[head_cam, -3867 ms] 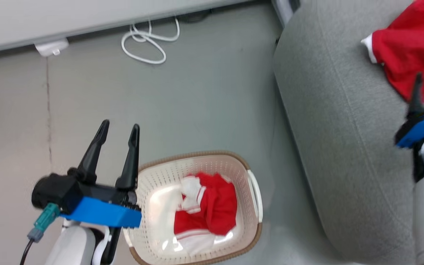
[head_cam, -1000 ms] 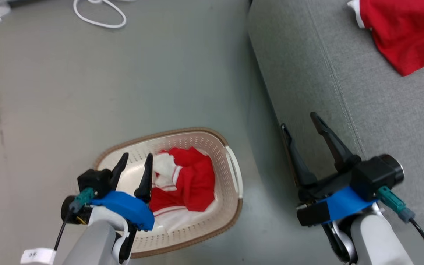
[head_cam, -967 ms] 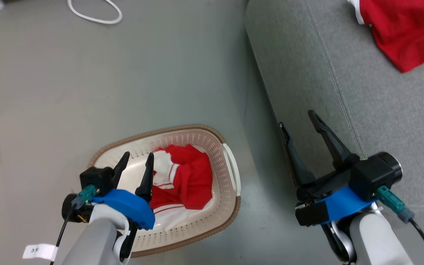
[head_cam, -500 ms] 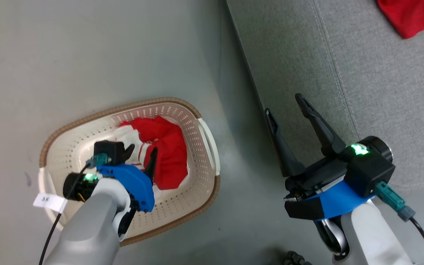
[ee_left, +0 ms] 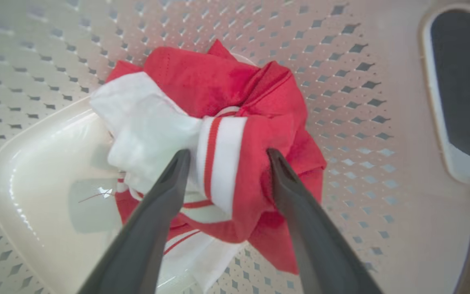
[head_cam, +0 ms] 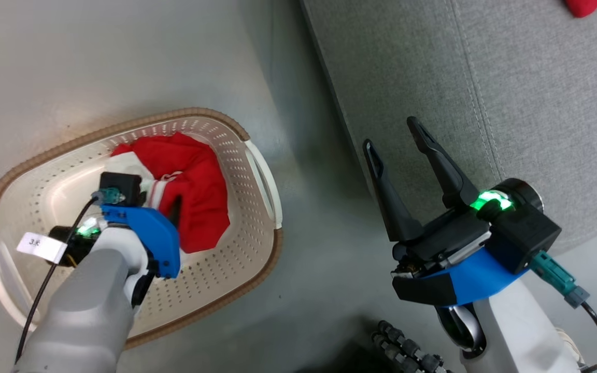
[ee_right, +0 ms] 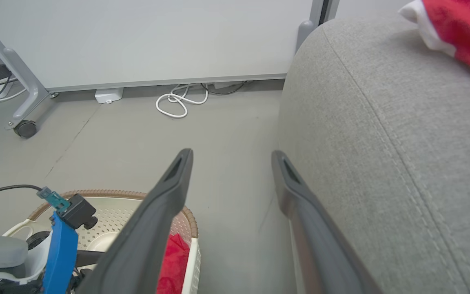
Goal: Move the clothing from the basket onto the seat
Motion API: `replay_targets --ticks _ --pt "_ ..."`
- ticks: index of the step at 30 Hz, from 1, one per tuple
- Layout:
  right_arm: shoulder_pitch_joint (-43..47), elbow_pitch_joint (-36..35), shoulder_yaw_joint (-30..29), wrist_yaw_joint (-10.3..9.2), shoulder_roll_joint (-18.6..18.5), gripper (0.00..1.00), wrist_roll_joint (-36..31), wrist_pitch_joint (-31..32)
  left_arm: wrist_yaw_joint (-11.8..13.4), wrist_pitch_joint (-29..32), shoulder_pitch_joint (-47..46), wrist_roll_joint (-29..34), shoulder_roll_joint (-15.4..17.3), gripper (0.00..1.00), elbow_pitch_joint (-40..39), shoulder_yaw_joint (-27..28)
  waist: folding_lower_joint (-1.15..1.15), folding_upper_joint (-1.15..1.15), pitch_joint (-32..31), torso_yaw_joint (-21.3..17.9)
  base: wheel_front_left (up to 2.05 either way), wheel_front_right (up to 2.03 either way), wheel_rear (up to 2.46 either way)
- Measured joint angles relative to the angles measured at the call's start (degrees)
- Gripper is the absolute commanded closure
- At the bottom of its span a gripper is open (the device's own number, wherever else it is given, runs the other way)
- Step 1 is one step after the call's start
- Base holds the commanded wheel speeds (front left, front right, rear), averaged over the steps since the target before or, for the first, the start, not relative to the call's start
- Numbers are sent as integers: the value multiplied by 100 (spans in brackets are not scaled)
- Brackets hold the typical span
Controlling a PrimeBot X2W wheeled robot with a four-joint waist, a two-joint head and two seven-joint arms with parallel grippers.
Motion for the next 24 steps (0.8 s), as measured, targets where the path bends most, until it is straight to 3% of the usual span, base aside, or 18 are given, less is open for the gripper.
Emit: replay_targets --ticks 3,9,10,11,12,24 --pt "-40 23 -4 0 1 0 74 -37 114 68 -70 52 21 0 258 -62 0 0 90 -59 0 0 0" --pt "-7 42 -25 0 0 0 167 -74 110 166 -240 107 -59 0 515 -166 0 0 160 -51 0 0 0" --pt "-2 43 -35 0 0 0 168 -75 107 187 -260 113 -76 21 553 -197 0 0 171 -46 0 0 0" --pt "3 43 -44 0 0 0 168 -76 104 224 -282 135 -93 66 589 -224 0 0 181 -40 0 0 0" --pt "8 45 -51 0 0 0 169 -82 103 236 -298 141 -107 100 620 -246 0 0 188 -35 0 0 0" --pt "-55 79 -34 0 0 0 191 -91 57 168 -419 67 -171 100 776 -276 0 0 161 3 0 0 0"
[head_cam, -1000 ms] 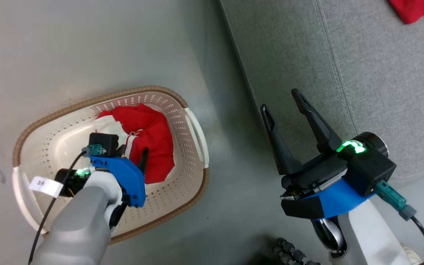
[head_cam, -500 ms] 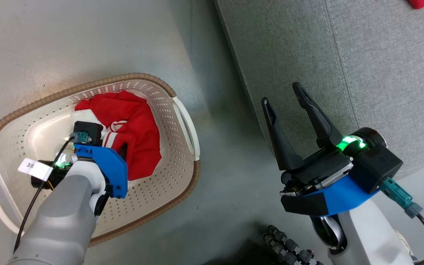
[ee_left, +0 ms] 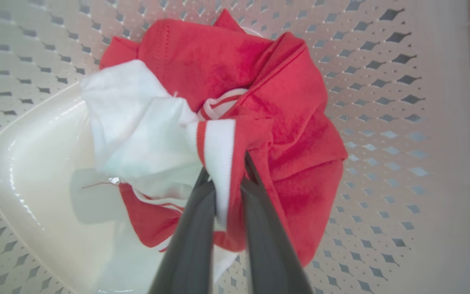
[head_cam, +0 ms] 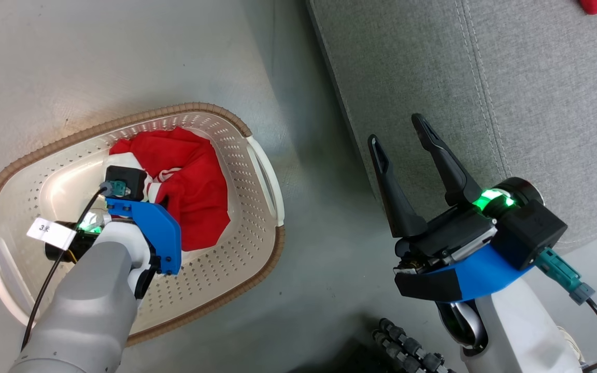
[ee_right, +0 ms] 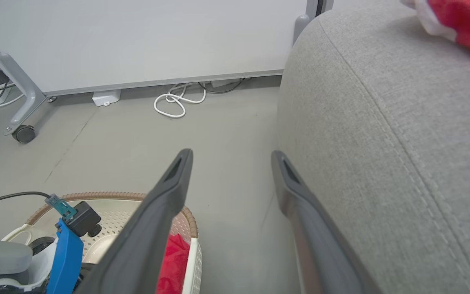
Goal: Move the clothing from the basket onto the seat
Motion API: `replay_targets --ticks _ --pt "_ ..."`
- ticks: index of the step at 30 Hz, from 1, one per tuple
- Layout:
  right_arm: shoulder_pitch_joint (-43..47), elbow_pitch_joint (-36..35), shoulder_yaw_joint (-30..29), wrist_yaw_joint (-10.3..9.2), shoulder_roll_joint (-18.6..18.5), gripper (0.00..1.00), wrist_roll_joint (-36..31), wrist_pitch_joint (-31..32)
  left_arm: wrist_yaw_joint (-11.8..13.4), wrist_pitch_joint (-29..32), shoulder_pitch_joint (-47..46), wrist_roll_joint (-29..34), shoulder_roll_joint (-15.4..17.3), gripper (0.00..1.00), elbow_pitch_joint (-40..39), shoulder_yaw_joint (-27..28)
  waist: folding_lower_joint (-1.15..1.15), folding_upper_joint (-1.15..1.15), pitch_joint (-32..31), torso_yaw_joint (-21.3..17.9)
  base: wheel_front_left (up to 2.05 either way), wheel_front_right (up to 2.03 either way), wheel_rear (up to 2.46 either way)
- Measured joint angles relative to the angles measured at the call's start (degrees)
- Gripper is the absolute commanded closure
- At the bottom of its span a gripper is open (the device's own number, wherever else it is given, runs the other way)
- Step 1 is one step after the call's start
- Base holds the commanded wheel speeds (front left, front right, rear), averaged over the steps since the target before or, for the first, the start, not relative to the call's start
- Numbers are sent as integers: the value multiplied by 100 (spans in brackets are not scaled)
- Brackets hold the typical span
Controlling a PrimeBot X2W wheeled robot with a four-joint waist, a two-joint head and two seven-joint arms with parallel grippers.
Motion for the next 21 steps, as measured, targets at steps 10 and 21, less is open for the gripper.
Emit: replay_targets --ticks 10,21 --pt "-132 122 102 0 1 0 82 -1 -44 -215 27 -146 -27 100 54 19 0 0 -368 147 0 0 0" --pt "-41 542 -30 -1 3 0 13 -5 -70 -777 392 -463 -397 100 -140 54 -1 0 -1587 781 0 0 0"
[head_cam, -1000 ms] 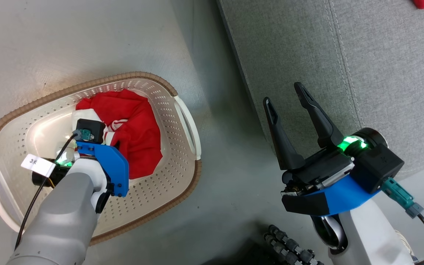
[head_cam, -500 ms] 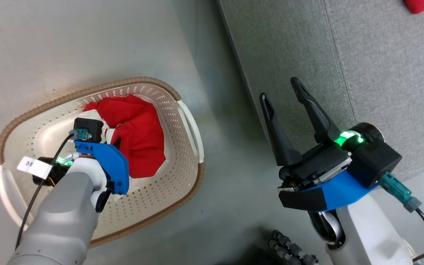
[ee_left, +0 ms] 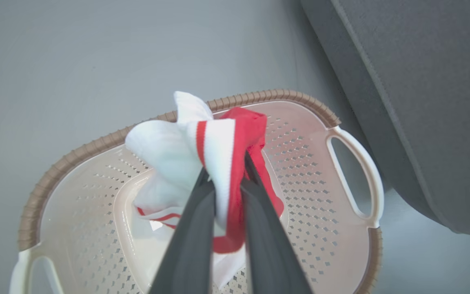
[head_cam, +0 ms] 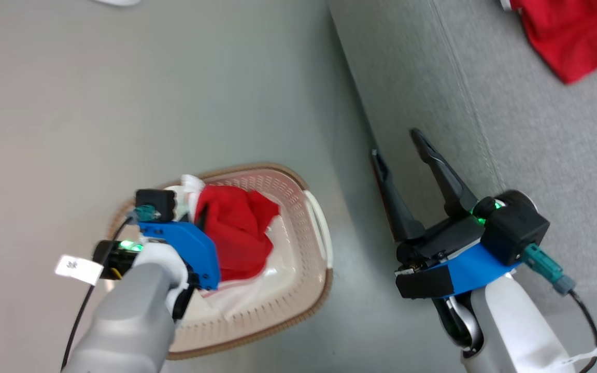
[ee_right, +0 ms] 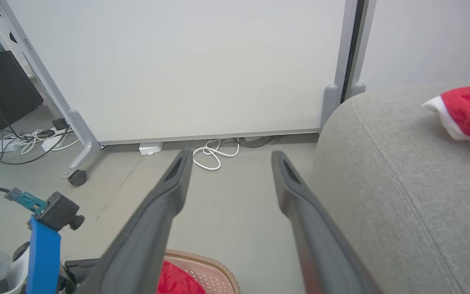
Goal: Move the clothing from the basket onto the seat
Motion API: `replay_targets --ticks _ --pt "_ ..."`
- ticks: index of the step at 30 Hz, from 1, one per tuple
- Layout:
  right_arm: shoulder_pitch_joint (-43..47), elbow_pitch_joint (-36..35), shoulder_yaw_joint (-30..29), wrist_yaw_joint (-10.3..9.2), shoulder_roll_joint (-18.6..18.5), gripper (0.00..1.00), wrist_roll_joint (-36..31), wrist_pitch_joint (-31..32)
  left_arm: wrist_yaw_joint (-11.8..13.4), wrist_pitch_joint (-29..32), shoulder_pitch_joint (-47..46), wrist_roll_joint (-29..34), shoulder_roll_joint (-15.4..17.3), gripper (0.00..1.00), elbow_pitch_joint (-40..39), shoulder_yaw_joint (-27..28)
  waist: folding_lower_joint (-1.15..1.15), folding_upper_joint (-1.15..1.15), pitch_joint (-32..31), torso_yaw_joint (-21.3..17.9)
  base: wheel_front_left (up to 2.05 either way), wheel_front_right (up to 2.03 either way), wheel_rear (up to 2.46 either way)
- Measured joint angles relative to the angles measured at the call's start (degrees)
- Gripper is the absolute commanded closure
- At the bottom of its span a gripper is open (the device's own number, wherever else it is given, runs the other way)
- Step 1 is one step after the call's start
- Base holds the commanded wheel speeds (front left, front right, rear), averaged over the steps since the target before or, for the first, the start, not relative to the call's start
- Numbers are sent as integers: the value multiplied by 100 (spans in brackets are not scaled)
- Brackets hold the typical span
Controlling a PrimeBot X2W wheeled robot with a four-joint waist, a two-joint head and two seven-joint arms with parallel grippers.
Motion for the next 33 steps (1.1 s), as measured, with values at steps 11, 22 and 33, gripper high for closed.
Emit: replay_targets --ticks 11,22,33 --pt "479 397 -358 0 0 0 -240 141 -3 -400 525 -436 -203 100 -983 -470 -1 0 -1527 767 0 0 0" --pt "1101 338 -547 0 3 0 -341 514 -3 -606 606 -603 -198 100 -1580 -985 -1 0 -2646 1339 0 0 0" --pt "1450 191 -534 0 3 0 -332 792 -3 -486 -105 -586 -253 100 -1976 -1491 0 0 -3092 1784 0 0 0"
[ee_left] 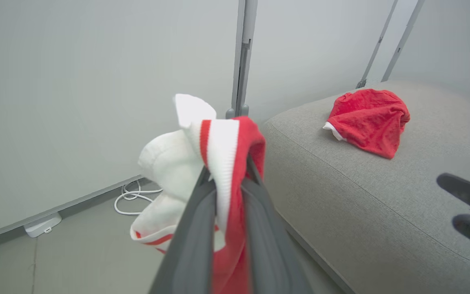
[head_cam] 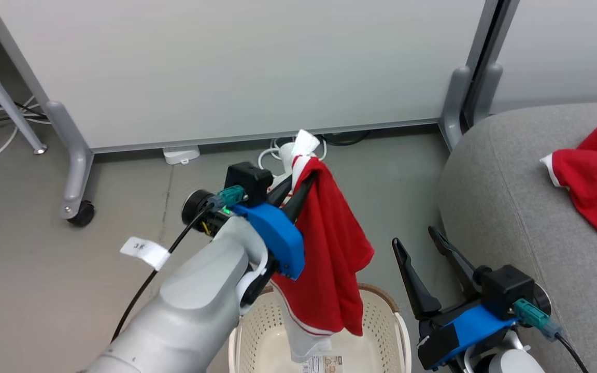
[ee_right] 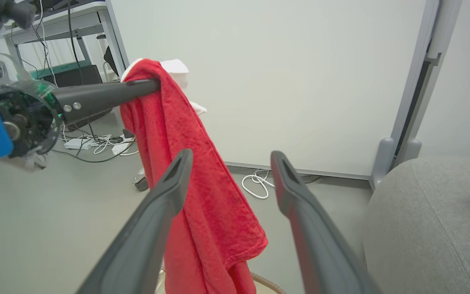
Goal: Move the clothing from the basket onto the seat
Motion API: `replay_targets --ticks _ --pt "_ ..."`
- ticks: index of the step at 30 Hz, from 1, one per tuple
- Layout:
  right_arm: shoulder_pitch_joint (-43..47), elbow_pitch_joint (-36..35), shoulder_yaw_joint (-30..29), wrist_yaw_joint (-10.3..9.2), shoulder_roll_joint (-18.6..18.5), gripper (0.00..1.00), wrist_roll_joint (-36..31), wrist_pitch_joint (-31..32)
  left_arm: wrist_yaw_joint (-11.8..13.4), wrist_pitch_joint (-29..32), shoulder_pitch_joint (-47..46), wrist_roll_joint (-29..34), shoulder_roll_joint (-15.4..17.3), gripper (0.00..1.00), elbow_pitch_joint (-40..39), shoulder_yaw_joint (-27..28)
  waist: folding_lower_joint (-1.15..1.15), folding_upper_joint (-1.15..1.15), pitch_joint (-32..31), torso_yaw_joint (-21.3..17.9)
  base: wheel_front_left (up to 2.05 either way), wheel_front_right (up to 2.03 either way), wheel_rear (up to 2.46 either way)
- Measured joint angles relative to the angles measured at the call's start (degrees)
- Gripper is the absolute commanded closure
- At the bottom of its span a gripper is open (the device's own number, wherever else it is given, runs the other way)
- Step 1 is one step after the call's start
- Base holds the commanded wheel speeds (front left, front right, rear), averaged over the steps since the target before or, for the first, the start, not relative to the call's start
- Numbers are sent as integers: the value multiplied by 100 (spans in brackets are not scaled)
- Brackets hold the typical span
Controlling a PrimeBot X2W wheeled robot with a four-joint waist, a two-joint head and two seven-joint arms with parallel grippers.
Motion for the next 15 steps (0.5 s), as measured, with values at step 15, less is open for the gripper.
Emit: replay_targets --ticks 15 --pt "151 -43 69 0 0 0 21 226 -1 111 -755 -201 -121 100 -394 -408 1 0 -233 160 0 0 0"
